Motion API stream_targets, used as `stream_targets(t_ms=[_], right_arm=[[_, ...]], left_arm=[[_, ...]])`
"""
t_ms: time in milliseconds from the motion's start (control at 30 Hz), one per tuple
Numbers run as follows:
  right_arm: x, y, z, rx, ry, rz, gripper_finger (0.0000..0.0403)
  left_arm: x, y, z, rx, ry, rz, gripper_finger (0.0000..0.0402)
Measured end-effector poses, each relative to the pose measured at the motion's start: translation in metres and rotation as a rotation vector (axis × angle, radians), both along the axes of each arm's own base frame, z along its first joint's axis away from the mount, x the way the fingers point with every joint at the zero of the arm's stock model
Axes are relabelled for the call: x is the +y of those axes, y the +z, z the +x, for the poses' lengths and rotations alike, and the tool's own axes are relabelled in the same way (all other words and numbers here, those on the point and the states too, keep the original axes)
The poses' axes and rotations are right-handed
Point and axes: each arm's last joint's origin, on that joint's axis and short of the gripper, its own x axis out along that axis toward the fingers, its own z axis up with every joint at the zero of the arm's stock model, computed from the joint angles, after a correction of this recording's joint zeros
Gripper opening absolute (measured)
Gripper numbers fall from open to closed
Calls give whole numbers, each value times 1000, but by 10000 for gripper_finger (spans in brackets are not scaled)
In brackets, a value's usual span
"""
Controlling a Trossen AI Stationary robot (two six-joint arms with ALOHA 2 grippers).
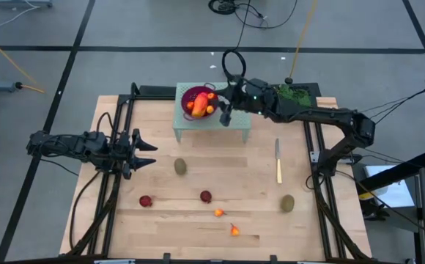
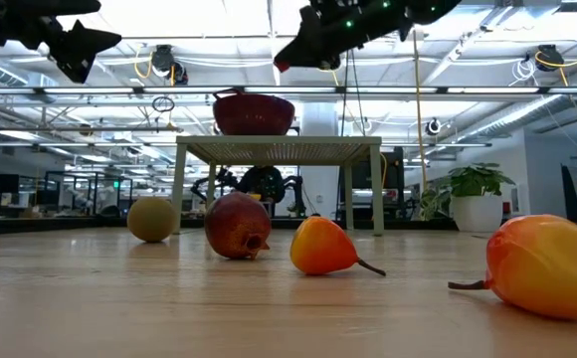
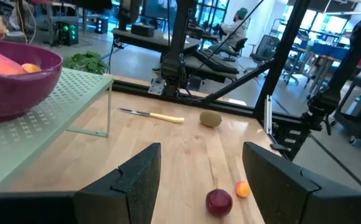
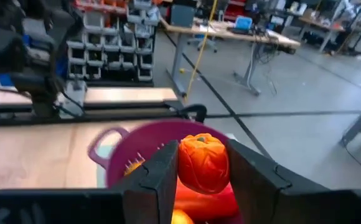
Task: Pick & Place Fruit
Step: Put the peach into the violet strainer bowl on the shelf
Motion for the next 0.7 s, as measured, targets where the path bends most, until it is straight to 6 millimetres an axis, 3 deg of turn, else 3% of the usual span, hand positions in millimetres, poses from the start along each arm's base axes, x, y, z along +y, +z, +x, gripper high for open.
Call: stream_targets(t_ms=[167, 333, 700], right_arm=[[-9, -2, -5, 76, -18, 15, 124], [-13, 17, -2, 175, 10, -6, 124], [-18, 14, 1, 299, 17, 17, 124]], left_arm=[[0, 1, 0, -13, 0, 4, 228], [1, 1, 0, -13, 20, 6, 228], [2, 1, 0, -13, 52, 8, 228]])
